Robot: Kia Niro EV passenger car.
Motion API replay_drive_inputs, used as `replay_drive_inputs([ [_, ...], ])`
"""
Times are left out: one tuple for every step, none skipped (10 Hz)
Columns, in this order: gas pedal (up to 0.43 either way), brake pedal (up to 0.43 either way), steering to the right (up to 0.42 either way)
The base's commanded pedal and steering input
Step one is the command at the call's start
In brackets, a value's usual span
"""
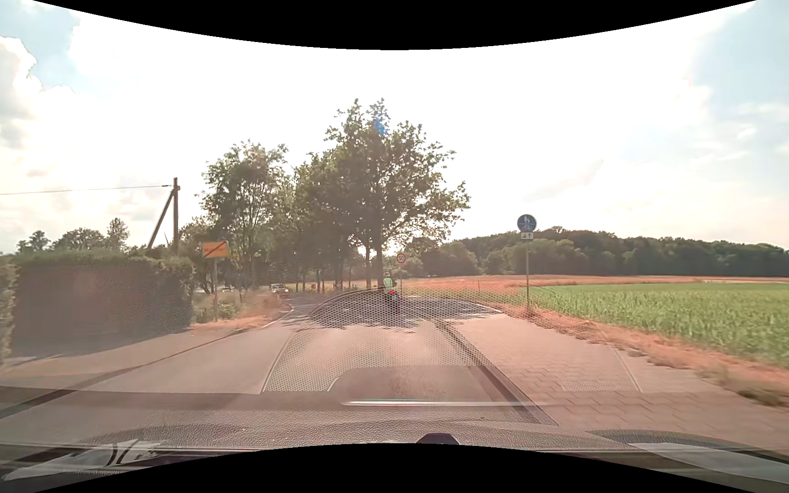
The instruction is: Follow the waypoints while adhering to traffic rules and regulations
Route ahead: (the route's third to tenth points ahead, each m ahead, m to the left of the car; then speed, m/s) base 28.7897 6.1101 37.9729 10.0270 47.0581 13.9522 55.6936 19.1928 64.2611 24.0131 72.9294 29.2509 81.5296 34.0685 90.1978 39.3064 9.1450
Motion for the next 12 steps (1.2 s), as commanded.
replay_drive_inputs([
  [0.197, 0.0, -0.02],
  [0.209, 0.0, -0.018],
  [0.209, 0.0, -0.018],
  [0.209, 0.0, -0.02],
  [0.209, 0.0, -0.023],
  [0.209, 0.0, -0.029],
  [0.209, 0.0, -0.035],
  [0.209, 0.0, -0.038],
  [0.209, 0.0, -0.039],
  [0.209, 0.0, -0.041],
  [0.209, 0.0, -0.048],
  [0.209, 0.0, -0.056],
])
